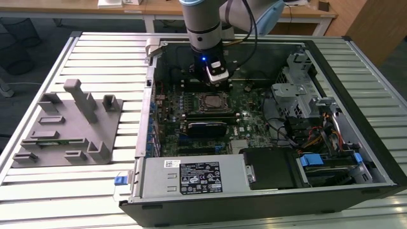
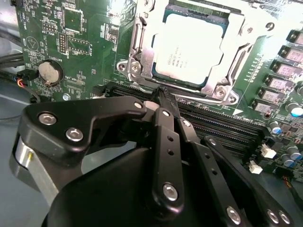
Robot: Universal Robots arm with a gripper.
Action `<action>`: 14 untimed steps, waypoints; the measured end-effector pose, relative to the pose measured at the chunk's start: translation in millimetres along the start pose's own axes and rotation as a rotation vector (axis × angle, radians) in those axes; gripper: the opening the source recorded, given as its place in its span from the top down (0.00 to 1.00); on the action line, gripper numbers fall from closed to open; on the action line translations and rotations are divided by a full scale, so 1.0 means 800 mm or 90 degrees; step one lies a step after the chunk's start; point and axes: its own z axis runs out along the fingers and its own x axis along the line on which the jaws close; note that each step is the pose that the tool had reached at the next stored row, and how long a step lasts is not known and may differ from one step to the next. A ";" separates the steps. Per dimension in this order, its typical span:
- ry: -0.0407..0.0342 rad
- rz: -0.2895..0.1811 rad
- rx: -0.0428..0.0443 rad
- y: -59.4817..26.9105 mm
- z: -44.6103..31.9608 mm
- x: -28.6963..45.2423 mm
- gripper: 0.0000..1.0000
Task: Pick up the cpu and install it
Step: 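Install the first cpu locking lever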
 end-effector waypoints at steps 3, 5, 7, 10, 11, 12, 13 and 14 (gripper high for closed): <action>0.0012 0.001 -0.0040 0.000 0.0004 -0.0003 0.89; 0.0012 0.001 -0.0042 0.001 0.0009 -0.0012 0.89; 0.0012 0.001 -0.0042 0.001 0.0015 -0.0023 0.89; 0.0012 0.001 -0.0042 0.001 0.0021 -0.0037 0.89; 0.0012 0.001 -0.0041 0.001 0.0023 -0.0042 0.89; 0.0012 0.001 -0.0042 0.002 0.0025 -0.0046 0.89; 0.0012 0.001 -0.0042 0.002 0.0027 -0.0049 0.89; 0.0012 0.001 -0.0041 0.002 0.0029 -0.0052 0.89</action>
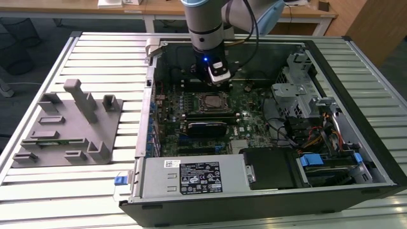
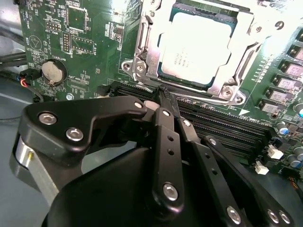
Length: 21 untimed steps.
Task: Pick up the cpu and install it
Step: 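Install the first cpu locking lever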
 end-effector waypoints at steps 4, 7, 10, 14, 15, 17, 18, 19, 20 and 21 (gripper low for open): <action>0.0000 0.000 0.0000 -0.001 0.0006 -0.0007 0.89; 0.0000 0.000 -0.0001 -0.002 0.0011 -0.0010 0.89; 0.0000 -0.001 -0.0004 -0.003 0.0019 -0.0012 0.89; 0.0012 -0.001 -0.0032 -0.004 0.0025 -0.0020 0.89; 0.0019 -0.001 -0.0053 -0.004 0.0026 -0.0024 0.89; 0.0034 -0.001 -0.0103 -0.005 0.0029 -0.0033 0.89; 0.0042 -0.001 -0.0126 -0.005 0.0029 -0.0038 0.89; 0.0049 -0.001 -0.0146 -0.005 0.0030 -0.0042 0.89; 0.0051 -0.001 -0.0153 -0.006 0.0031 -0.0048 0.89; 0.0052 -0.001 -0.0156 -0.006 0.0032 -0.0054 0.89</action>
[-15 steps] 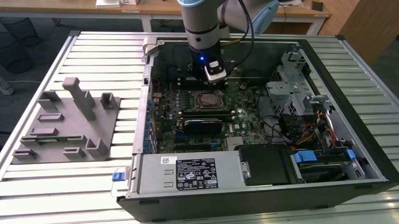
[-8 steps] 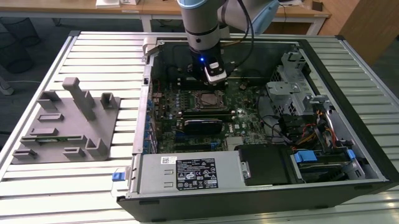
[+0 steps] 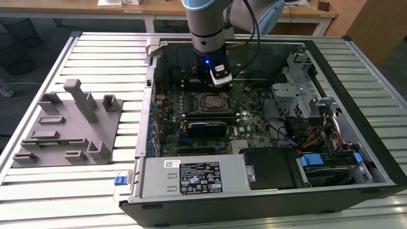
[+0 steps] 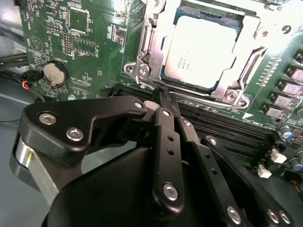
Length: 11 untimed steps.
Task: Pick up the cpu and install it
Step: 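Install the first cpu locking lever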
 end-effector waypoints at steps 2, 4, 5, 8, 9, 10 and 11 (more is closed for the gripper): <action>-0.0001 0.000 0.0001 -0.002 -0.0001 -0.0013 0.89; 0.0000 0.000 0.0002 -0.004 -0.0003 -0.0025 0.89; 0.0000 0.000 -0.0001 -0.005 -0.0002 -0.0031 0.89; 0.0010 0.001 -0.0032 -0.007 -0.0004 -0.0045 0.89; 0.0013 0.001 -0.0043 -0.008 -0.0004 -0.0047 0.89; 0.0016 0.001 -0.0051 -0.008 -0.0007 -0.0048 0.89; 0.0017 0.001 -0.0059 -0.008 -0.0016 -0.0050 0.89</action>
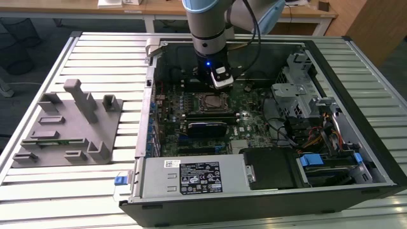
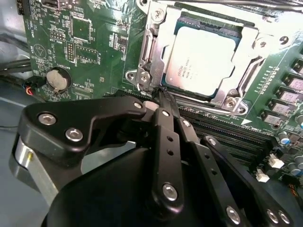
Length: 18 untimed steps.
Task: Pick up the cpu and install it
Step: 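Install the first cpu locking lever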
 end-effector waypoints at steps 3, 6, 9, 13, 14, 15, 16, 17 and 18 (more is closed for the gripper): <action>0.0007 0.000 -0.0019 0.001 -0.0069 -0.0012 0.89; 0.0013 0.001 -0.0038 0.003 -0.0159 -0.0027 0.89; 0.0018 0.001 -0.0055 0.004 -0.0247 -0.0042 0.89; 0.0026 0.002 -0.0080 0.005 -0.0340 -0.0057 0.89; 0.0026 0.002 -0.0083 0.006 -0.0341 -0.0058 0.89; 0.0026 0.002 -0.0083 0.006 -0.0341 -0.0058 0.89; 0.0027 0.002 -0.0083 0.006 -0.0341 -0.0058 0.89; 0.0026 0.002 -0.0083 0.006 -0.0341 -0.0058 0.89; 0.0027 0.002 -0.0082 0.006 -0.0341 -0.0058 0.89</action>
